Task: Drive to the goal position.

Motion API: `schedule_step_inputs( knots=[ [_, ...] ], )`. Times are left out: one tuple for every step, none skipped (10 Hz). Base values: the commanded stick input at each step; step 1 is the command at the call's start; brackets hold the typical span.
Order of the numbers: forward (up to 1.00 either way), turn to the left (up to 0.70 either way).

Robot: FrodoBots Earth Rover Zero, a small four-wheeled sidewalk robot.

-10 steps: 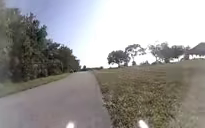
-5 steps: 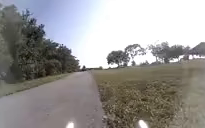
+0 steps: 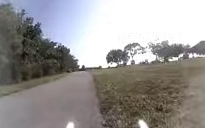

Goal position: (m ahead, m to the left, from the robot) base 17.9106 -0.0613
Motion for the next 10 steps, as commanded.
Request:
schedule_step_inputs(
  knots=[
    [1.00, 0.00],
    [1.00, 0.00],
    [1.00, 0.00],
    [1.00, 0.00],
    [1.00, 0.00],
    [1.00, 0.00],
    [1.00, 0.00],
    [1.00, 0.00],
    [1.00, 0.00],
    [1.00, 0.19]
  ],
)
